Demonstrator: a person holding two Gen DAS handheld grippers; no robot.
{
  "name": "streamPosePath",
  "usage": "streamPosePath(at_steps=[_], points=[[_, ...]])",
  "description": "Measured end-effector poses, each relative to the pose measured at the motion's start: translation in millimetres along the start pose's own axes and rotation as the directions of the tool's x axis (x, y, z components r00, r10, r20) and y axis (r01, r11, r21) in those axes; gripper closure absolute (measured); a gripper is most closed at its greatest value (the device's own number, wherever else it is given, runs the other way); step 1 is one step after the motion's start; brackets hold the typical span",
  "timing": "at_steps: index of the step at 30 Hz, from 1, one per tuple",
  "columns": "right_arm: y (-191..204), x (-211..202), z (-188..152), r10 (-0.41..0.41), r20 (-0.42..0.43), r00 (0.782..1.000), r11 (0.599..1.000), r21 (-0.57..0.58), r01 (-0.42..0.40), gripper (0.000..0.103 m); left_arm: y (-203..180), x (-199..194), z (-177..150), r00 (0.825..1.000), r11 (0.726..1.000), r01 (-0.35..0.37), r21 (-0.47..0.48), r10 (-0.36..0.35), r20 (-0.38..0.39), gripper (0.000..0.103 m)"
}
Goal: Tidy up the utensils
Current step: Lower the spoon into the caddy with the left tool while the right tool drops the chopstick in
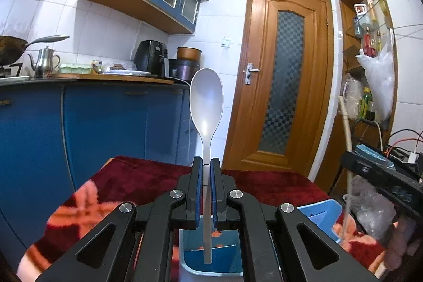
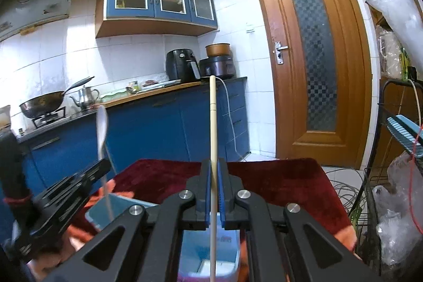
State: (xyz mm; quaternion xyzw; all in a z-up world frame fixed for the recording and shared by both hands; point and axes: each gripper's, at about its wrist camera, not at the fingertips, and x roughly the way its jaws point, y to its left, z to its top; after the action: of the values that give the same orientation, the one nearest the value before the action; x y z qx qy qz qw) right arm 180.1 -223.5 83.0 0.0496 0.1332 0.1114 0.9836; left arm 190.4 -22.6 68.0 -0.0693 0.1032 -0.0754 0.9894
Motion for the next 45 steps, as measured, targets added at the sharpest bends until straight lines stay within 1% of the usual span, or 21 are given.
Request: streamPosePath(at_steps=[4, 10, 18, 23, 27, 30, 36, 40, 42, 43, 44, 45], points=[[1, 15, -8, -0.014, 0.016, 1.000, 1.000, -0.008, 0.014, 0.096, 2, 3, -5, 1.000, 1.000, -0.001, -0.006, 0.001, -0.011, 0.097], [4, 9, -5, -0.036, 0.076, 0.996, 0.999, -0.025, 0.038, 0.096, 2, 4, -7, 1.000, 1.000, 0.004, -0.008, -0.004, -0.016, 0.097], [-3, 14, -6, -0.059, 0.071, 0.996, 0.998, -0.001, 0.059, 0.096, 4, 5, -9, 1.000, 1.000, -0.003, -0.018, 0.002, -0.020, 0.097], [-2, 11, -1, -0.080, 0.120, 0.990, 0.997, -0.001, 0.080, 0.096, 3, 5, -10, 1.000, 1.000, 0.000, -0.012, 0.000, -0.017, 0.098], [0, 14, -4, -0.098, 0.136, 0.986, 0.995, -0.008, 0.100, 0.096, 4, 5, -11, 1.000, 1.000, -0.002, -0.014, 0.001, -0.017, 0.098], [0, 15, -13, -0.093, 0.112, 0.989, 0.996, -0.009, 0.094, 0.096, 4, 5, -13, 1.000, 1.000, -0.002, -0.019, 0.001, -0.020, 0.098], [8, 8, -30, -0.081, 0.050, 0.995, 0.991, -0.100, 0.085, 0.096, 5, 4, -13, 1.000, 1.000, 0.004, -0.026, -0.005, -0.027, 0.098], [11, 1, -34, -0.069, 0.013, 0.998, 0.991, -0.112, 0.070, 0.095, 5, 5, -14, 0.999, 0.999, 0.013, -0.031, -0.014, -0.038, 0.098], [10, -2, -35, -0.068, -0.007, 0.998, 0.993, -0.102, 0.067, 0.093, 6, 5, -14, 0.999, 0.999, 0.016, -0.031, -0.017, -0.043, 0.098], [9, -4, -36, -0.065, -0.020, 0.998, 0.994, -0.089, 0.063, 0.089, 6, 4, -15, 0.999, 0.999, 0.017, -0.033, -0.018, -0.046, 0.098], [8, -5, -36, -0.058, -0.033, 0.998, 0.996, -0.076, 0.056, 0.081, 6, 4, -15, 0.998, 0.999, 0.022, -0.036, -0.024, -0.052, 0.098], [6, -6, -36, -0.051, -0.044, 0.998, 0.997, -0.060, 0.048, 0.077, 7, 3, -15, 0.998, 0.999, 0.025, -0.037, -0.027, -0.057, 0.097]])
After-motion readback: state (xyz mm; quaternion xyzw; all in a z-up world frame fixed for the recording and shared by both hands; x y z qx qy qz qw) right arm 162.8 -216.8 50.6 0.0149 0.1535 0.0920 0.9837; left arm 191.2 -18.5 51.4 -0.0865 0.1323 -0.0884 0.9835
